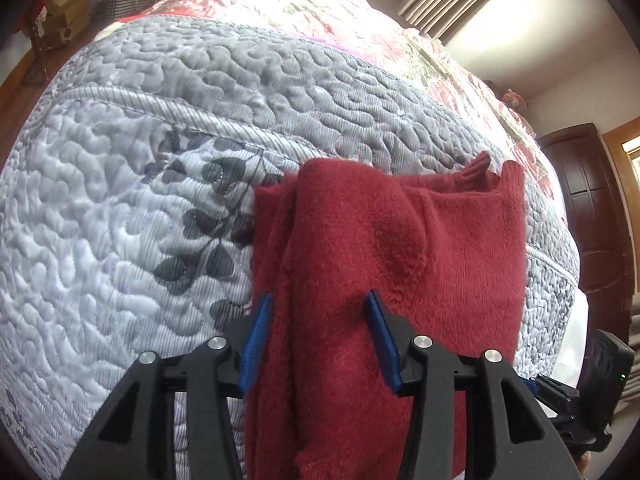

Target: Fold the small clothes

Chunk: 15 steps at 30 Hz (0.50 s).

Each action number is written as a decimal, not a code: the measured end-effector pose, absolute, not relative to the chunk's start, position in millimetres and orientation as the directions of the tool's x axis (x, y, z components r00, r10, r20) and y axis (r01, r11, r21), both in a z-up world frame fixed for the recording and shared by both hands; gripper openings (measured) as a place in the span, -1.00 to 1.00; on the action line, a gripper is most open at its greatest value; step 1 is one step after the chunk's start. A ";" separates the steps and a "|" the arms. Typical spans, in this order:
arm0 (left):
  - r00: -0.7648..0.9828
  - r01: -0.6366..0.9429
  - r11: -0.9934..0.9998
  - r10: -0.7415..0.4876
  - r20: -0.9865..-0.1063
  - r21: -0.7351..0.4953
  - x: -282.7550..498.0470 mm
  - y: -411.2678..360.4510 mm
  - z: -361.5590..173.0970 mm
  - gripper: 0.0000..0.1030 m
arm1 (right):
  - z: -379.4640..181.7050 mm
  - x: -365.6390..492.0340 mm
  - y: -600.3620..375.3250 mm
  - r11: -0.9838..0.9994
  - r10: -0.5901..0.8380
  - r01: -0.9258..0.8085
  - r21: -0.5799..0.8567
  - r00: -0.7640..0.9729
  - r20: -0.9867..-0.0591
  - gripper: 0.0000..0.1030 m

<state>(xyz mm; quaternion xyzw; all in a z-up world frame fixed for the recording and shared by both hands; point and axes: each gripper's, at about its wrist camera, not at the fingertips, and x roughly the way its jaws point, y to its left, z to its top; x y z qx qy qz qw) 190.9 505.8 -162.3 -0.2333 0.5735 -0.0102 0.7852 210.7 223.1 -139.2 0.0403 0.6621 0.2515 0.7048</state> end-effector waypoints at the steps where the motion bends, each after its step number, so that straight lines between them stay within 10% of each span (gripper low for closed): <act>1: 0.336 -0.248 0.895 -0.279 -0.900 -0.370 193.1 505.0 -164.1 -0.46 | -140.5 212.1 224.1 0.869 0.411 -0.300 0.393 -0.005 -0.912 0.21; 4: 0.353 -0.232 0.903 -0.269 -0.896 -0.362 189.5 503.8 -154.9 -0.69 | -144.2 215.9 234.3 0.866 0.419 -0.297 0.402 -0.007 -0.908 0.21; 15: 0.372 -0.240 0.903 -0.253 -0.893 -0.356 174.5 518.2 -160.9 -0.57 | -158.4 234.8 262.1 0.846 0.457 -0.295 0.445 -0.030 -0.889 0.29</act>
